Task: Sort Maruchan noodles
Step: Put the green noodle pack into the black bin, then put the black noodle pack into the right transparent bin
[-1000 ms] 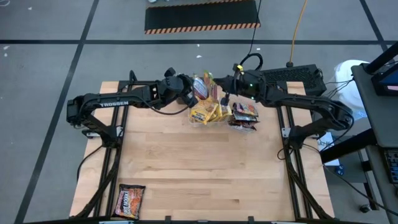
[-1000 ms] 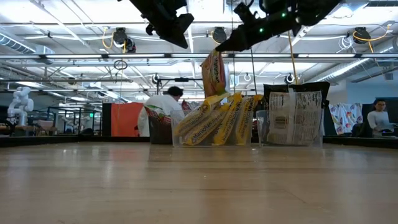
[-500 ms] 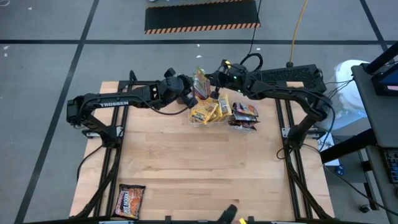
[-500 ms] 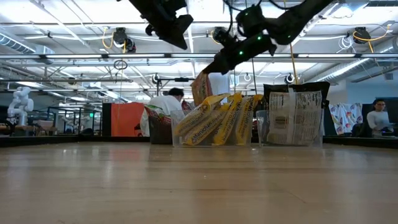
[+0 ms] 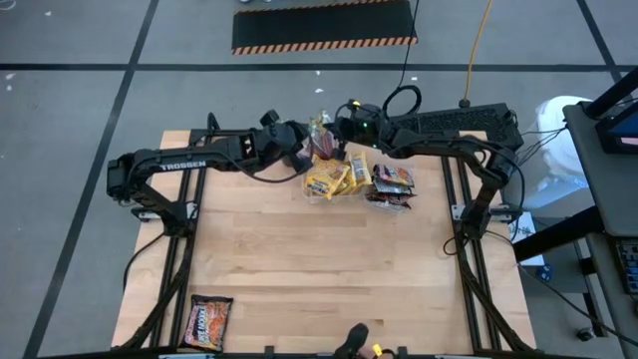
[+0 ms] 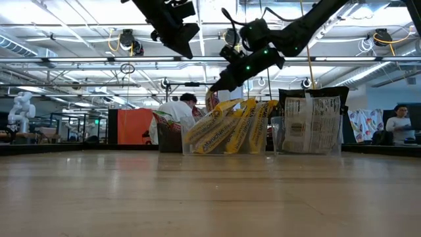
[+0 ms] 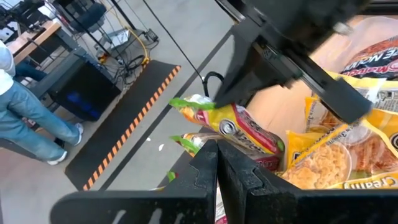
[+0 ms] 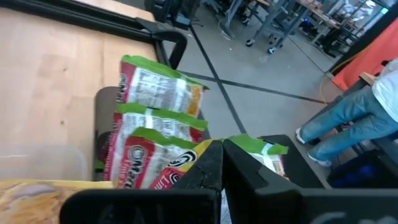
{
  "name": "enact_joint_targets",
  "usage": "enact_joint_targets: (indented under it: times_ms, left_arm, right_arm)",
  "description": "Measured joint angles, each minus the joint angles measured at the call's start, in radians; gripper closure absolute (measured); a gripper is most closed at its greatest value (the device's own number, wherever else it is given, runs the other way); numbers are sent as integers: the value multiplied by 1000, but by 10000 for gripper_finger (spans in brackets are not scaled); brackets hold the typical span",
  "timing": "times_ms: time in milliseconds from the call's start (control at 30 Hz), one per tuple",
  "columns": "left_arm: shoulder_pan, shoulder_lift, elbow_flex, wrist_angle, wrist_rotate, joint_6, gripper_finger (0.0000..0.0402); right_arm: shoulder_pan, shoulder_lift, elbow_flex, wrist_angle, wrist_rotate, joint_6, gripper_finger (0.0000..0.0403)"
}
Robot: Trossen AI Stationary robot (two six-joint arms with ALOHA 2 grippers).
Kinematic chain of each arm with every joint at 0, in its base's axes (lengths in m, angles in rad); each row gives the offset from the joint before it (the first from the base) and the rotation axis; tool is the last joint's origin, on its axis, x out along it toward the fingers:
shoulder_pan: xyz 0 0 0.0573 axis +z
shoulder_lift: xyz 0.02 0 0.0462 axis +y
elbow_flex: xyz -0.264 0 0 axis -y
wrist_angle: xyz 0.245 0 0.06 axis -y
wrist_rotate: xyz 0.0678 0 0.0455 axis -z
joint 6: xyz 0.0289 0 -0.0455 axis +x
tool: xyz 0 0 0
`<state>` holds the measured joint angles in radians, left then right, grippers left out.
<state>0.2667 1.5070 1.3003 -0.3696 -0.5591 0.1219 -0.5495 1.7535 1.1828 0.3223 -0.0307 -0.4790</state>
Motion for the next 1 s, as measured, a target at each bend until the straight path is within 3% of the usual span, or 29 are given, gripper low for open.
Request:
enact_joint_targets:
  times_ms: [400, 700, 1000]
  left_arm:
    - [1, 0, 0, 1, 0, -5, 387]
    - [1, 0, 0, -18, 0, -8, 387]
    - [1, -82, 1, -160, 0, -84, 387]
  right_arm:
    - [14, 0, 0, -31, 0, -5, 399]
    - [55, 0, 0, -38, 2, -75, 340]
    - [84, -61, -2, -37, 3, -94, 299]
